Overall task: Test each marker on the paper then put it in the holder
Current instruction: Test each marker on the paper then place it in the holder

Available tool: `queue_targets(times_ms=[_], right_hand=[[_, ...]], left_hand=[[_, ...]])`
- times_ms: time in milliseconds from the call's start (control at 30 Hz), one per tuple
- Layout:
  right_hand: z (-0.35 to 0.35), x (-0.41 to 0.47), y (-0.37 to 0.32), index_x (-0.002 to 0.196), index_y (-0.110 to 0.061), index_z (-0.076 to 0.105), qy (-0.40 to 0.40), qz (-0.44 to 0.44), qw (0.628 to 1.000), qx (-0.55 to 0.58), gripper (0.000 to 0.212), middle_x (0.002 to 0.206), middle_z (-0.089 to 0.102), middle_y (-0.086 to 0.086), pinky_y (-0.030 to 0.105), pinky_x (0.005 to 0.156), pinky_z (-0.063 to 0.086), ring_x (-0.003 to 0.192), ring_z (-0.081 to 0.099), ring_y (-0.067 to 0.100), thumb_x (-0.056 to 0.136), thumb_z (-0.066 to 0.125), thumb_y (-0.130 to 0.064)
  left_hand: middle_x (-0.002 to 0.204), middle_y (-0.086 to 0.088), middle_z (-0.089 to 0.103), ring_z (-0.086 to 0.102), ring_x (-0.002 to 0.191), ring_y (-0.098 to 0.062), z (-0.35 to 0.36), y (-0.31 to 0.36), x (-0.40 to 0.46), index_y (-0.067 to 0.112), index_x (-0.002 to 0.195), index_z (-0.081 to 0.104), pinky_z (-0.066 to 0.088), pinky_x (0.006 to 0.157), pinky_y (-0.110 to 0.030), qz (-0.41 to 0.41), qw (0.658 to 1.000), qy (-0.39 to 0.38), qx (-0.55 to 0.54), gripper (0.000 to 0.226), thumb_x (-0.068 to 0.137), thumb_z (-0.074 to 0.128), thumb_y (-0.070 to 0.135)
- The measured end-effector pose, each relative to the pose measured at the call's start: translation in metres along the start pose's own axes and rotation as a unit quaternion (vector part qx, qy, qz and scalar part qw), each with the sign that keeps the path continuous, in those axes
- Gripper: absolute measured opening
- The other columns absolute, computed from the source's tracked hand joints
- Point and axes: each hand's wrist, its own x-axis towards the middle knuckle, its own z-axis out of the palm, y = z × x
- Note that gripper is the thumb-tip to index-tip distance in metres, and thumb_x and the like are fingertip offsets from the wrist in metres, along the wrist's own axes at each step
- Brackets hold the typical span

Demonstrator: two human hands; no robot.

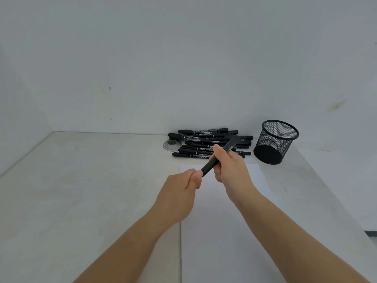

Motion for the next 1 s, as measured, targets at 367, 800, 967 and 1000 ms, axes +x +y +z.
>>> queue_targets(times_ms=[367,800,967,1000], right_hand=[[0.021,0.017,0.004,0.057,-0.012,0.047,-0.046,-0.040,0.992,0.108,0.039,0.036,0.033,-0.013,0.015,0.036,0.021,0.032,0.023,0.004,0.095,0.046,-0.023],[0.009,0.037,0.001,0.074,-0.020,0.059,-0.023,-0.102,0.991,-0.084,0.013,0.054,0.060,-0.003,0.011,0.040,0.035,0.042,0.050,0.001,0.087,0.060,-0.022],[0.014,0.031,0.029,0.072,-0.021,0.062,-0.022,-0.107,0.985,-0.137,0.013,0.057,0.063,-0.005,0.011,0.047,0.039,0.048,0.055,0.000,0.084,0.059,-0.017],[0.014,0.031,0.034,0.071,-0.021,0.061,-0.016,-0.103,0.984,-0.145,0.014,0.058,0.063,-0.004,0.012,0.049,0.041,0.049,0.055,0.001,0.084,0.058,-0.016]], left_hand=[[0.044,0.013,0.027,0.025,0.034,-0.003,-0.013,0.005,0.009,0.021,0.054,0.051,0.017,0.035,-0.012,-0.242,0.773,-0.185,-0.556,0.037,0.087,0.046,0.038],[0.067,0.021,0.067,0.057,0.062,0.004,-0.027,-0.028,0.003,0.022,0.074,0.054,0.038,0.058,-0.009,-0.049,0.991,0.090,-0.084,0.028,0.096,0.038,0.032],[0.088,0.027,0.068,0.057,0.082,0.004,-0.018,-0.043,0.000,0.031,0.077,0.049,0.036,0.065,-0.008,-0.018,0.999,0.002,0.035,0.024,0.096,0.036,0.040],[0.089,0.025,0.068,0.058,0.085,0.001,-0.019,-0.044,0.001,0.030,0.078,0.050,0.037,0.066,-0.009,-0.018,0.999,0.003,0.040,0.025,0.096,0.035,0.039]])
